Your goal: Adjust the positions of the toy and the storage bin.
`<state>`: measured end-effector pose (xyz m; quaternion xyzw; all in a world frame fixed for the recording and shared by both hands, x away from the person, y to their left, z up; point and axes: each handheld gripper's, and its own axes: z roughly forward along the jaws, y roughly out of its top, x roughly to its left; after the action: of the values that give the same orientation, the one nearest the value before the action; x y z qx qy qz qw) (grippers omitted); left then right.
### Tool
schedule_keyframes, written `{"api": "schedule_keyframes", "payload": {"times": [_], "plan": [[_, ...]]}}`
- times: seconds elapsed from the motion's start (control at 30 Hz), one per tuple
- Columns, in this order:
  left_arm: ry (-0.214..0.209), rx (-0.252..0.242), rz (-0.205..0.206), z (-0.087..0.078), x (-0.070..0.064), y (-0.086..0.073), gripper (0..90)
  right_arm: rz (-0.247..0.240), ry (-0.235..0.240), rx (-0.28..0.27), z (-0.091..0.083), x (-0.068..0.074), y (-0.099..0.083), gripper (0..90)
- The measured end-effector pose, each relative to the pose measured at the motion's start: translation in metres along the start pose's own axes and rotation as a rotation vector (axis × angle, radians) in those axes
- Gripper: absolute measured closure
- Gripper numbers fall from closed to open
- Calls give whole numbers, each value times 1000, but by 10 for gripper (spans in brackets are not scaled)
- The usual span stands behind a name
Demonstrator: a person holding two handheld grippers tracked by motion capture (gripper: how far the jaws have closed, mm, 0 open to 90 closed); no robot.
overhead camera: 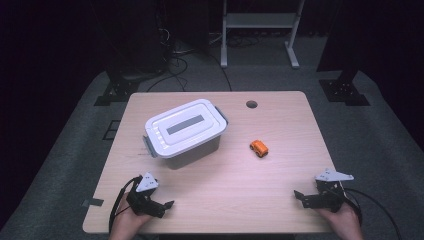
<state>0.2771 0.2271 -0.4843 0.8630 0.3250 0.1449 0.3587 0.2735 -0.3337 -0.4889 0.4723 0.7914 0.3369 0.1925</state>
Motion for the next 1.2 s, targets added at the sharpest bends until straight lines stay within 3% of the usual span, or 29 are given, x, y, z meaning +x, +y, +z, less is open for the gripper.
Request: {"api": "schedule_keyframes", "payload": {"times": [0.4,0.63,0.77,1.0,1.2], "plan": [[7,-1,-11,1,0,1,0,-13,12,3,-6,2,-2,18],[8,-1,-11,1,0,1,0,-28,24,-43,-13,5,10,124],[11,-1,-12,1,0,1,0,-31,43,-58,-15,8,18,135],[13,1,-13,1,0,1,0,-17,49,-68,-11,9,34,176],[13,1,-13,1,0,1,0,-49,34,-80,-5,12,47,221]]}}
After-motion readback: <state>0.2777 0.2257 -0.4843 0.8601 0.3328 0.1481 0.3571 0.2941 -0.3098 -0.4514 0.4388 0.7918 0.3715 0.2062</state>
